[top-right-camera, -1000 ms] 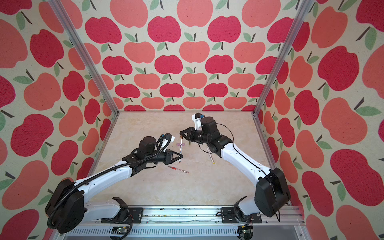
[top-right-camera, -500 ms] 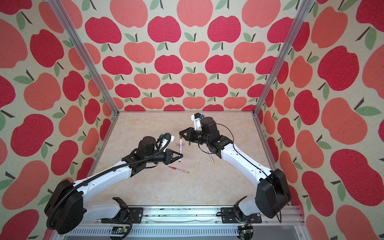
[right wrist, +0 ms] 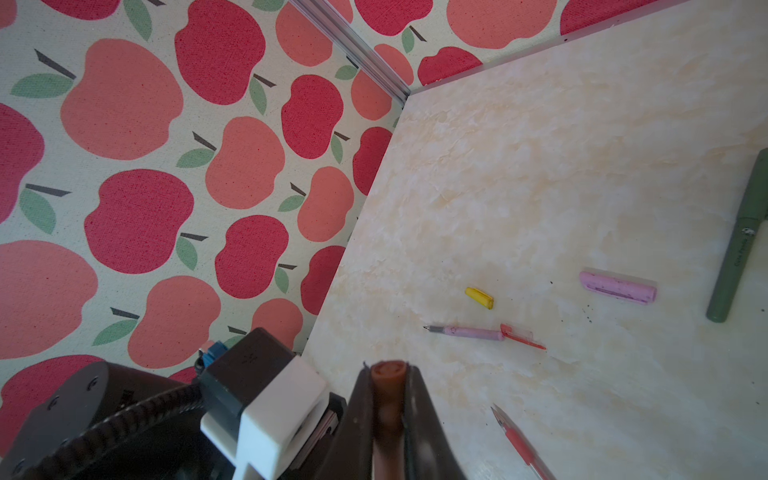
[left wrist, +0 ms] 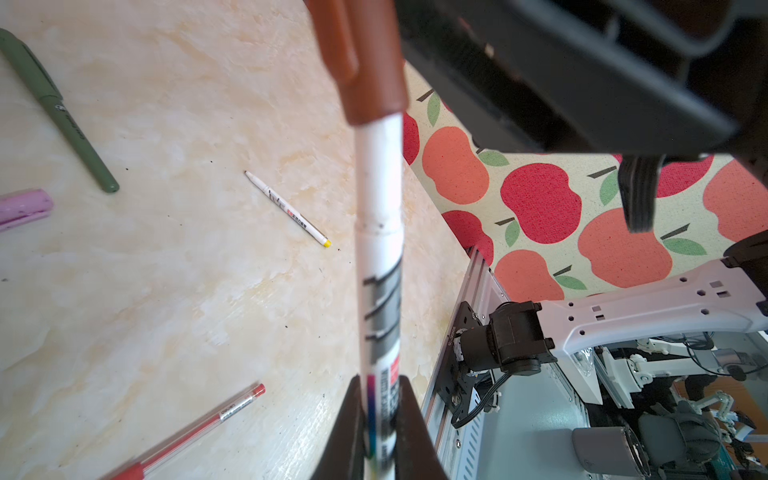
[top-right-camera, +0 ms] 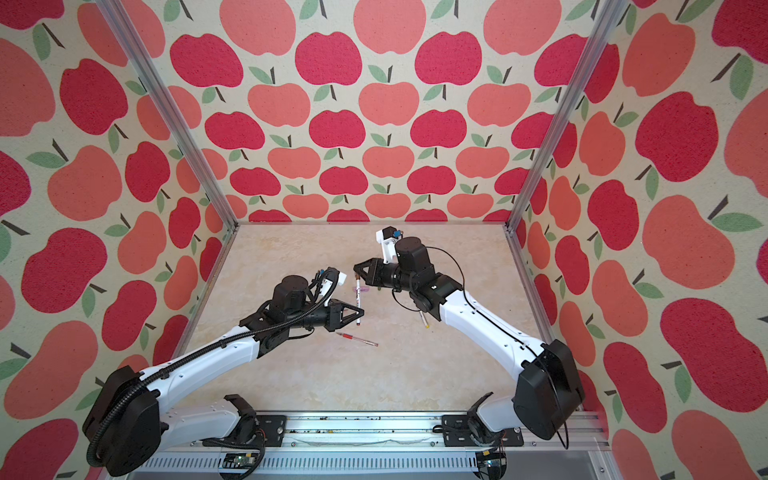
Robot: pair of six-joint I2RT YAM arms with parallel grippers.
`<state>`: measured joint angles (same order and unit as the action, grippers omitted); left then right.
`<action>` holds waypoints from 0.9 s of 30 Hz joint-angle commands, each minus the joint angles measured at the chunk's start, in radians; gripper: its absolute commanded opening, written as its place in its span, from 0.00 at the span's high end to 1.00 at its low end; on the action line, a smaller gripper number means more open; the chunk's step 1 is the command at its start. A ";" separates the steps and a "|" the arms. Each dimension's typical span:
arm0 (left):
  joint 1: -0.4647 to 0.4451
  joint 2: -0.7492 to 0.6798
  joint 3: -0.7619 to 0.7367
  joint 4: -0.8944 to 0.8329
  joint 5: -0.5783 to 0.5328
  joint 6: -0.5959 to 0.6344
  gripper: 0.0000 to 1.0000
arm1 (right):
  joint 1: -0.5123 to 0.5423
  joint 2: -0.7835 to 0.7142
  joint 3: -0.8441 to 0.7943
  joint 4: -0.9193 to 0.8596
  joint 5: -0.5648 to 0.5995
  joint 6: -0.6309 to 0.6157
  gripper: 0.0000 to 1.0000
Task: Insert the pens into the pen caps
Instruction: 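Lower the brown cap onto the marker tip held by left gripper, then press the brown cap down onto the marker with right gripper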
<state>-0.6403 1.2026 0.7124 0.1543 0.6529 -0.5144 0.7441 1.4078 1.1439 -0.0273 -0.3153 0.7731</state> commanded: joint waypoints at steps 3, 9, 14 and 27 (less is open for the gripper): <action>0.001 -0.061 -0.011 0.129 -0.048 -0.001 1.00 | 0.026 -0.027 -0.021 -0.049 -0.033 -0.048 0.97; 0.000 -0.086 -0.025 0.164 -0.061 -0.003 1.00 | 0.028 -0.039 -0.059 0.043 -0.067 -0.016 0.97; 0.000 -0.086 -0.025 0.202 -0.063 -0.005 1.00 | 0.038 -0.038 -0.065 0.050 -0.078 -0.008 0.97; 0.013 -0.109 -0.007 0.222 -0.062 0.025 1.00 | 0.046 -0.044 -0.079 0.029 -0.118 -0.041 0.97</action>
<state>-0.6437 1.1271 0.6727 0.2306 0.6178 -0.5266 0.7612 1.3651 1.0935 0.1120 -0.3466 0.7536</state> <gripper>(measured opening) 0.128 0.134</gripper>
